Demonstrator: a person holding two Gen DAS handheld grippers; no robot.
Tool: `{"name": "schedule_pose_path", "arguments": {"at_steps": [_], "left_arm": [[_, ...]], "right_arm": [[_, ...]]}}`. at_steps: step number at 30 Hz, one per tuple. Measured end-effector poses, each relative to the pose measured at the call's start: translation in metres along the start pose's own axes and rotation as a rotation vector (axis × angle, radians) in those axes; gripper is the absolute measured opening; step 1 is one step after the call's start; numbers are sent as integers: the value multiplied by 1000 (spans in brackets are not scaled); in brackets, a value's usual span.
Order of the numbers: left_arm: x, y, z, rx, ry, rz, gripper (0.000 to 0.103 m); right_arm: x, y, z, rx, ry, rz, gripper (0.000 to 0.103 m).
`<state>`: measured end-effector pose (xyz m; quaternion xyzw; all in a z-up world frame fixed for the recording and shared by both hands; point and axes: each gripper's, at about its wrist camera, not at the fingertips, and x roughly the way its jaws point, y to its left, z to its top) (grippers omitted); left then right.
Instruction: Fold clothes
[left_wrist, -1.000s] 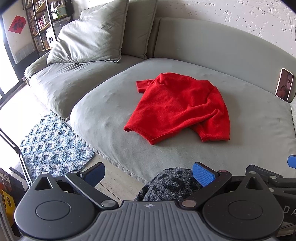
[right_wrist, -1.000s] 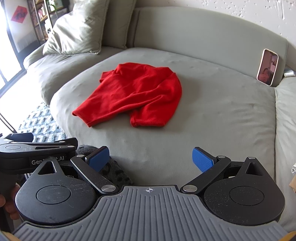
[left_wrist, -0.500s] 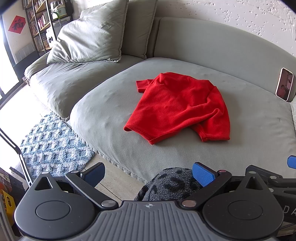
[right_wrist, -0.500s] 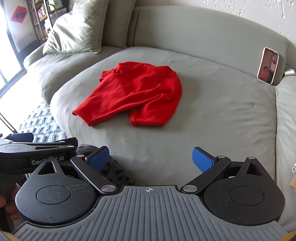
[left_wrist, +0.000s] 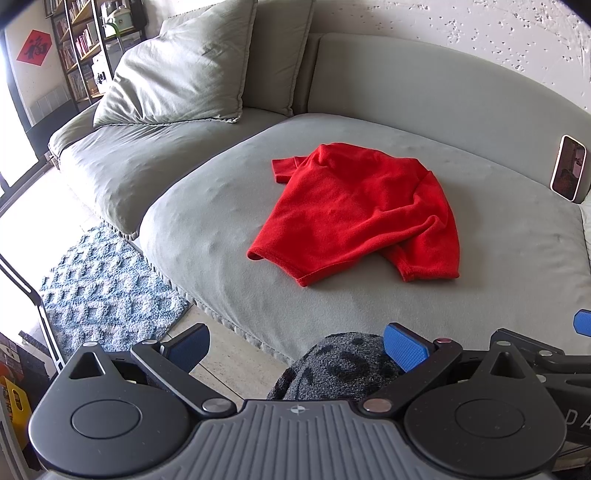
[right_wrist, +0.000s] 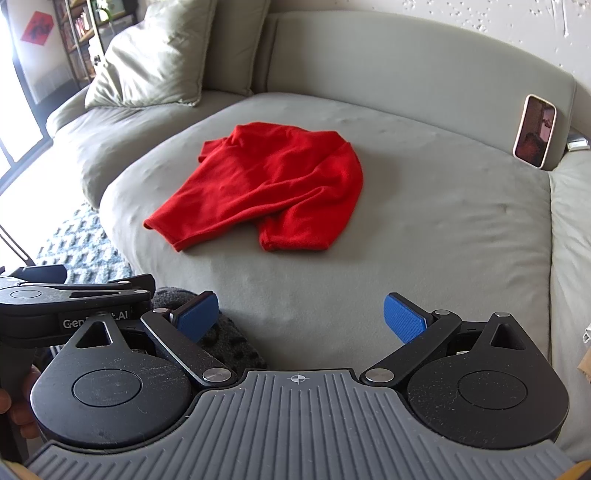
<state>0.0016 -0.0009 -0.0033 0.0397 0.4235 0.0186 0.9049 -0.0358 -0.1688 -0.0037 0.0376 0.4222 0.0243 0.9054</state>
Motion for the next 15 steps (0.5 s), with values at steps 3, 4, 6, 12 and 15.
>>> {"name": "schedule_pose_path", "arguments": {"at_steps": [3, 4, 6, 12, 15], "left_arm": [[0, 0, 0, 1, 0, 1, 102], [0, 0, 0, 1, 1, 1, 102], [0, -1, 0, 1, 1, 0, 102], [1, -1, 0, 1, 3, 2, 102], [0, -1, 1, 1, 2, 1, 102]], "right_arm": [[0, 0, 0, 2, 1, 0, 99], [1, 0, -1, 2, 2, 1, 99], [1, -1, -1, 3, 2, 1, 99], [1, -1, -1, 3, 4, 2, 99], [1, -1, -1, 2, 4, 1, 99]]}}
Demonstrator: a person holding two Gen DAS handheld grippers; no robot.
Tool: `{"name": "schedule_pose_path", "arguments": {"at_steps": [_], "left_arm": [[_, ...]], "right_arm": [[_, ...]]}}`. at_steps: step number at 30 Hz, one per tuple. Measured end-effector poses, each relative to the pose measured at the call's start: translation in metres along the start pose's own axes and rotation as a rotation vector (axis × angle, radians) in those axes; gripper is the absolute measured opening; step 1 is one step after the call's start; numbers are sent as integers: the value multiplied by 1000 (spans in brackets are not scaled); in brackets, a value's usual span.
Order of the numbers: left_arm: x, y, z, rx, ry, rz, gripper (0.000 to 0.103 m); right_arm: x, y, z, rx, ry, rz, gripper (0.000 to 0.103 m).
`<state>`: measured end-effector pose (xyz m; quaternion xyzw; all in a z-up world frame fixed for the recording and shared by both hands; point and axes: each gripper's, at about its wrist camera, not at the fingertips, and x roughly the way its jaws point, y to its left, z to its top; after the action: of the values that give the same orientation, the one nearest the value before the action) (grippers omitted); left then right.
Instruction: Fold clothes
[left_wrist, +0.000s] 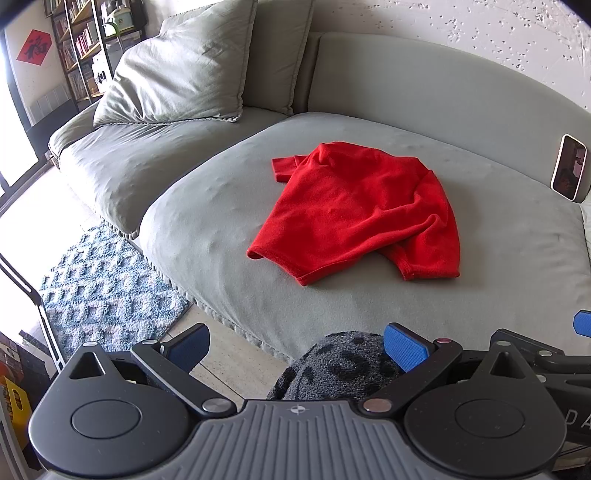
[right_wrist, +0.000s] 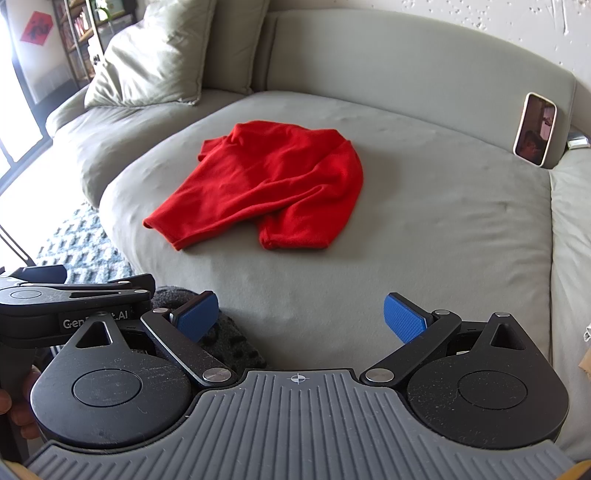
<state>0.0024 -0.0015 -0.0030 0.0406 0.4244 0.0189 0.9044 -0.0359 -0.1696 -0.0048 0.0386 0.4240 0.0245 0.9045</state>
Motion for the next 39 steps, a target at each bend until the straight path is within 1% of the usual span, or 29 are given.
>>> {"name": "schedule_pose_path", "arguments": {"at_steps": [25, 30, 33, 36, 38, 39], "left_arm": [[5, 6, 0, -10, 2, -9, 102], [13, 21, 4, -27, -2, 23, 102], [22, 41, 7, -78, 8, 24, 102], [32, 60, 9, -117, -5, 81, 99], [42, 72, 10, -127, -10, 130, 98], [48, 77, 12, -130, -7, 152, 95]], "right_arm": [[5, 3, 1, -12, 11, 4, 99], [11, 10, 2, -58, 0, 5, 99], [15, 15, 4, -112, -38, 4, 99], [22, 20, 7, -147, -72, 6, 99], [31, 22, 11, -162, -74, 11, 98], [36, 23, 13, -169, -70, 13, 96]]}}
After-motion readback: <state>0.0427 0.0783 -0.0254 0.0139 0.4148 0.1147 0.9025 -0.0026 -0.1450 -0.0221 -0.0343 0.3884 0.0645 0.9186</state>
